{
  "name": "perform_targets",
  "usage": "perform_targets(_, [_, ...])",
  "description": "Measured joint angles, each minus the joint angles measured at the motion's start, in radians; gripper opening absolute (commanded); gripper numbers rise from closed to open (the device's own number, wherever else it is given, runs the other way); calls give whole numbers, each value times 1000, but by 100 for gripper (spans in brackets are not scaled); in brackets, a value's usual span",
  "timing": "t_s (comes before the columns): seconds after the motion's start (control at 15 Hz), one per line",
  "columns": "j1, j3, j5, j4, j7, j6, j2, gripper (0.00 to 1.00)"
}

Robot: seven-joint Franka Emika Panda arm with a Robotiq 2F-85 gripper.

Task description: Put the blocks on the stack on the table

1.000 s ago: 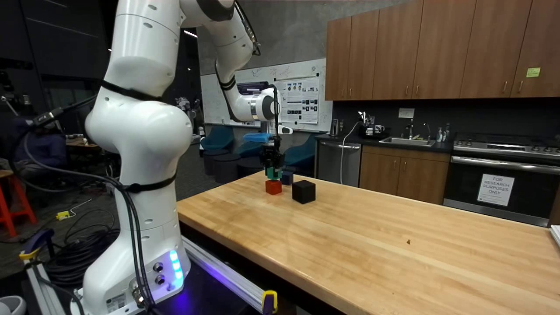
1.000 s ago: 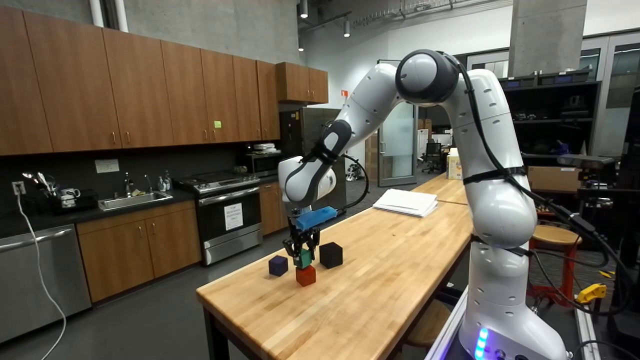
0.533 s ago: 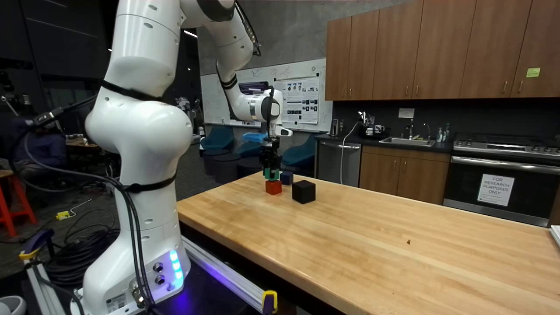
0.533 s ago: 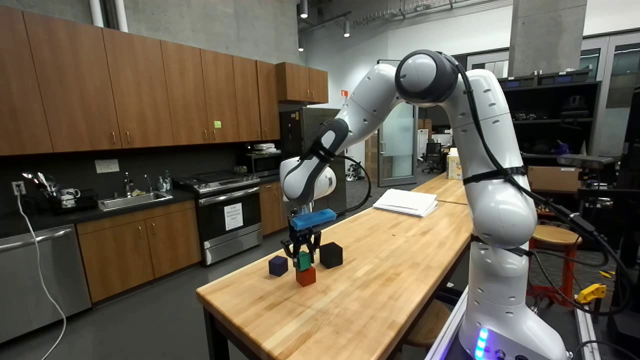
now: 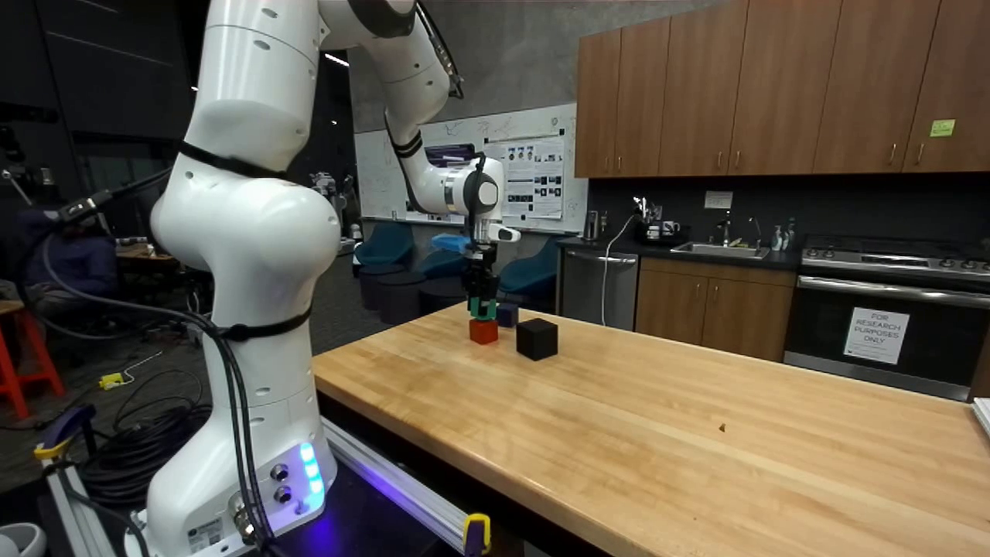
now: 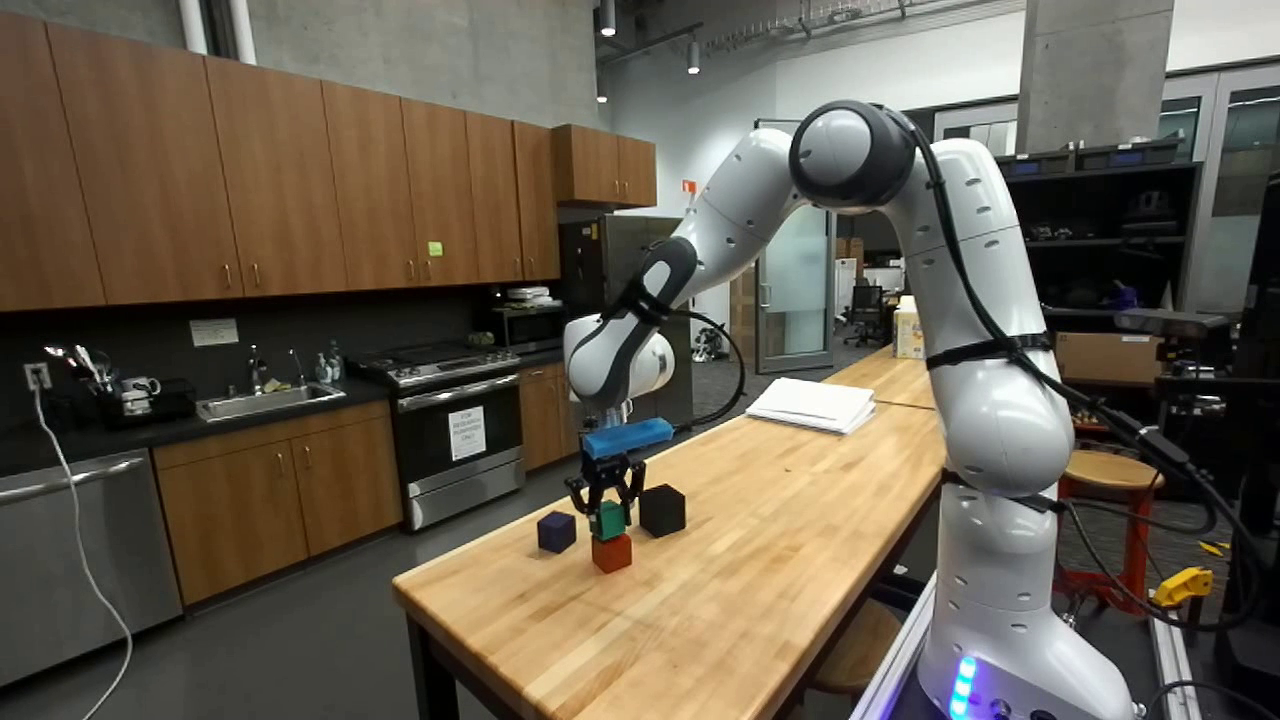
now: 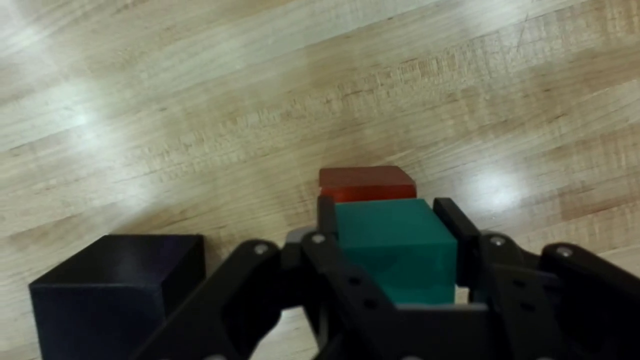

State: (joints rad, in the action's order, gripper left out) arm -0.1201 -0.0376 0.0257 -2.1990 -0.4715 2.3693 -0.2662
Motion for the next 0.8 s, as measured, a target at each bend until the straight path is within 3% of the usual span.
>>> perform_targets(0.27, [0,4,0,0,-6,0,-2,25])
perform_targets(0.33, [0,5,0,0,-7,0,-3,75])
perform_targets(0.47, [0,5,0,0,-8,0,-6,79])
perform_targets(0.67, [0,5,0,-1,-8,0,-8,97])
perform_targets(0.8, [0,5,0,-1,-8,0,-9,100])
